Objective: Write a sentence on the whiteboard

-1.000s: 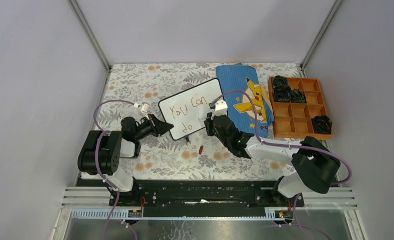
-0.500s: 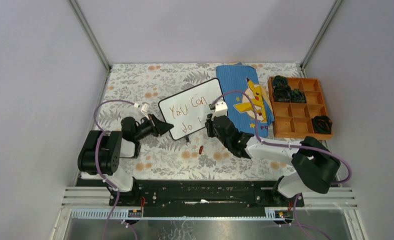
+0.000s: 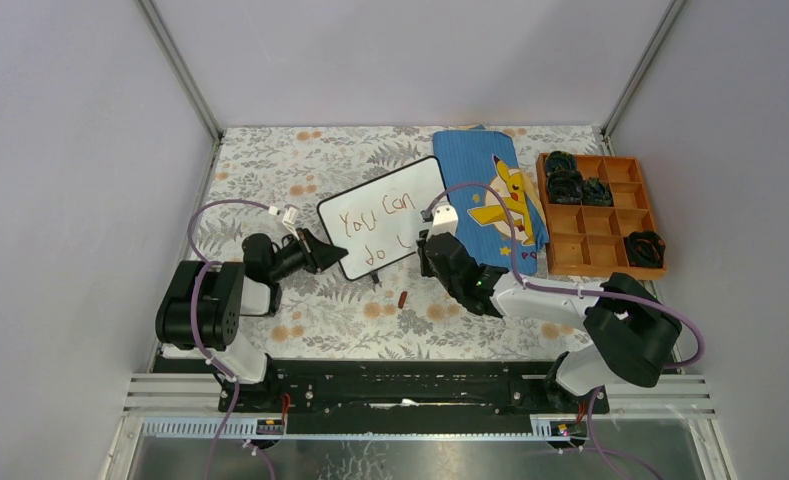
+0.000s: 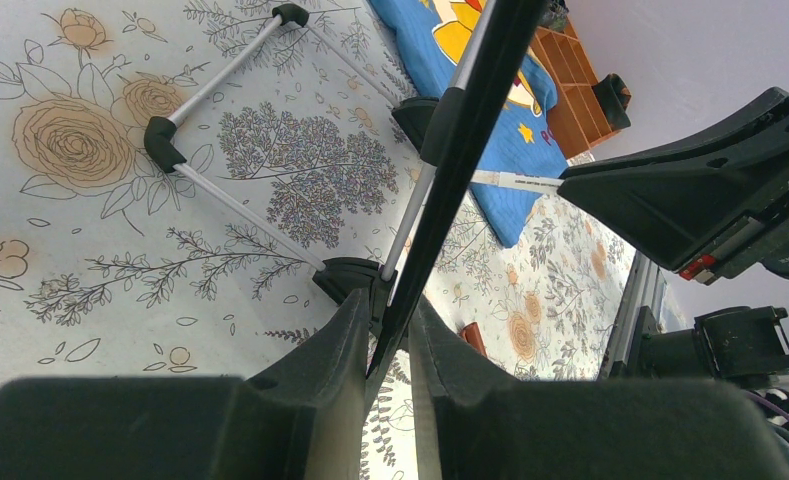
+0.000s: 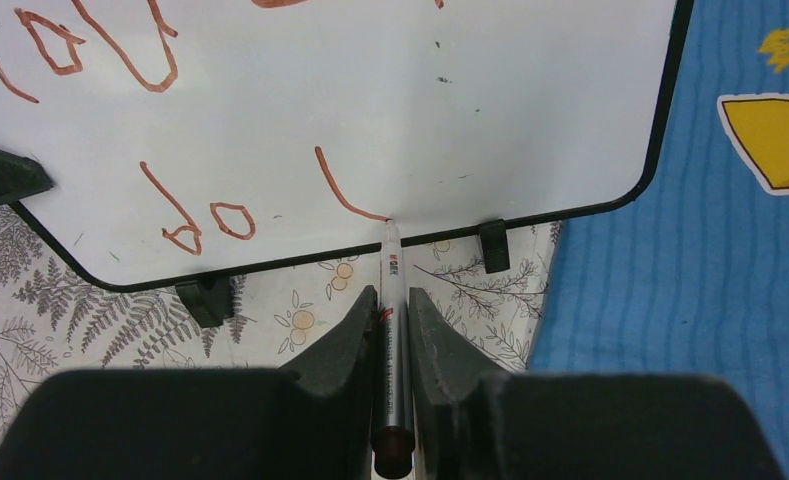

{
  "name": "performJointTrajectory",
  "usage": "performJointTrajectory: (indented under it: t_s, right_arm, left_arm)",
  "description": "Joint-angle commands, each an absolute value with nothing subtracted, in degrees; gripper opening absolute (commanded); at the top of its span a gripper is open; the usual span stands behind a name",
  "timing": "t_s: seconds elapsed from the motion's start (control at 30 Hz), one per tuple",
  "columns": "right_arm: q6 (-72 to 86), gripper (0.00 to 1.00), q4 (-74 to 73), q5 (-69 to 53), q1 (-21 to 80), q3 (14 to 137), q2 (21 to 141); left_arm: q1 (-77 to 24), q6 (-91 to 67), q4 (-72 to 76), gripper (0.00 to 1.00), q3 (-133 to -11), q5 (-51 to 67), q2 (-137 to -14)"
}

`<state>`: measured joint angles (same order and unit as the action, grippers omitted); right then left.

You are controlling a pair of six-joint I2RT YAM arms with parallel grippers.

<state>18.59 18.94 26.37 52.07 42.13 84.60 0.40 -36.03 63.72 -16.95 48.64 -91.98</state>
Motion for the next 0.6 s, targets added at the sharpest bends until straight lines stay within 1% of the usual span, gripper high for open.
performJointTrajectory:
  t_s: [0.0,0.23,0.57]
  right_arm:
    - [18.76,0.00,19.43,29.50,52.11,43.50,82.22]
    - [16.87,0.00,25.58,22.86,52.25,40.75,78.30]
    - [15.31,0.00,25.09,17.68,52.91,44.10,81.05]
  left_arm:
    - [0.19,-33.71,61.17,0.26,-17.67,46.77,-93.34]
    - [0.25,-33.67,61.17,0.25,-17.67,46.83,-93.25]
    - [0.22,-33.65,61.11,0.25,-17.67,46.85,-93.25]
